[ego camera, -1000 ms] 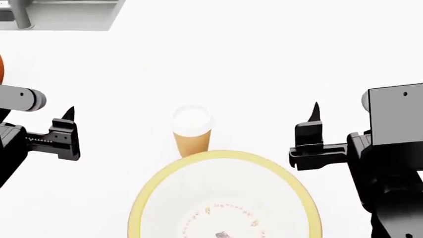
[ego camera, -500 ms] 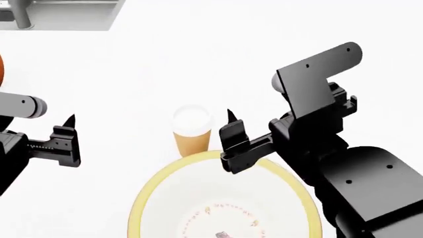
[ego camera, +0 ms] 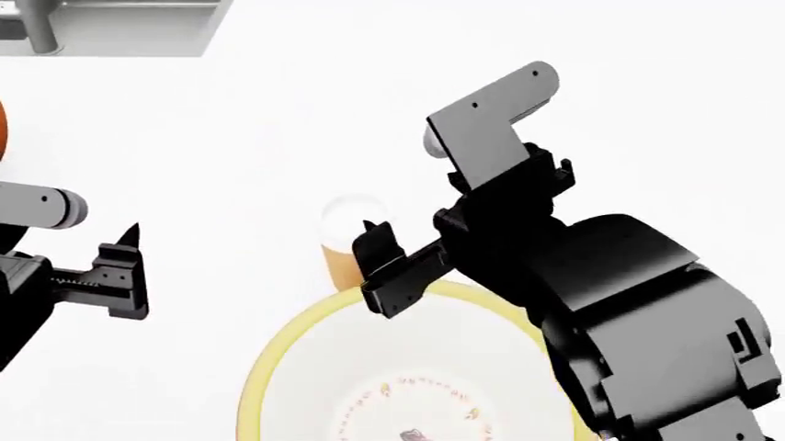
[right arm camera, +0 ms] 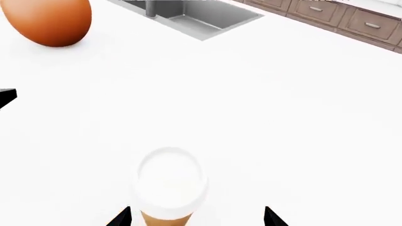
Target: Place the cup inside the bowl on the dining table and move the bowl to any counter.
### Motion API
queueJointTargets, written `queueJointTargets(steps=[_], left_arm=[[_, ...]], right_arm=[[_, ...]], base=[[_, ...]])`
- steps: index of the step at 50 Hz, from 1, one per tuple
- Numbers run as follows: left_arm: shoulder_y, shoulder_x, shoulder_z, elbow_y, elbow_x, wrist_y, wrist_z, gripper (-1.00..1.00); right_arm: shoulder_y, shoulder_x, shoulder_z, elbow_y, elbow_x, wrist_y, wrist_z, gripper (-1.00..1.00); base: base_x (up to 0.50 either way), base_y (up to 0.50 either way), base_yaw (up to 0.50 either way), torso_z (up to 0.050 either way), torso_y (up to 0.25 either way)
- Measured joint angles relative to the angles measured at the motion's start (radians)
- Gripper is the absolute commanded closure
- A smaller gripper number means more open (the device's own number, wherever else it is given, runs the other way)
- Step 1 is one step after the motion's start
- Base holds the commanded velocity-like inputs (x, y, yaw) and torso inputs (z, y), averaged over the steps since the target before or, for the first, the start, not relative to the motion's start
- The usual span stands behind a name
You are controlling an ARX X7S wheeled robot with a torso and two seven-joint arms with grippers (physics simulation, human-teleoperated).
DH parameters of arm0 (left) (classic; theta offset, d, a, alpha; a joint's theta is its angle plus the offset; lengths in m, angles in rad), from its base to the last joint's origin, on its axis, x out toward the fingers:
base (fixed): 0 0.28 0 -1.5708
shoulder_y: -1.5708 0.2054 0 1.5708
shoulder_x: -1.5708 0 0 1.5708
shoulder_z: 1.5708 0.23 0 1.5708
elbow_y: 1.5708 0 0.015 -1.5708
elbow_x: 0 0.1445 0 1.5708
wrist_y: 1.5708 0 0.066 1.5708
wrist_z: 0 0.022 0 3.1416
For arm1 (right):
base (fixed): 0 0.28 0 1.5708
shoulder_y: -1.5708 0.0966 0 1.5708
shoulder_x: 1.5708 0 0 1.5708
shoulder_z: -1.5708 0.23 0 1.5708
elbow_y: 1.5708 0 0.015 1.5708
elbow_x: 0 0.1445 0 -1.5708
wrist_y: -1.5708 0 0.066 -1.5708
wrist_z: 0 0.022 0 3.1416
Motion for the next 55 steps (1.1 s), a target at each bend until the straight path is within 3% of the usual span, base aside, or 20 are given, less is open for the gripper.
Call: queueJointTargets(steps=[55], left_arm=[[0.015,-0.006,0.012,-0.046,-0.001,0.031,0.009,-1.00]], right_arm=[[0.175,-0.220,-0.159,0.651,-0.104,-0.306,-0.212,-1.00]], base=[[0.00,0.00,0.00,0.000,0.000]])
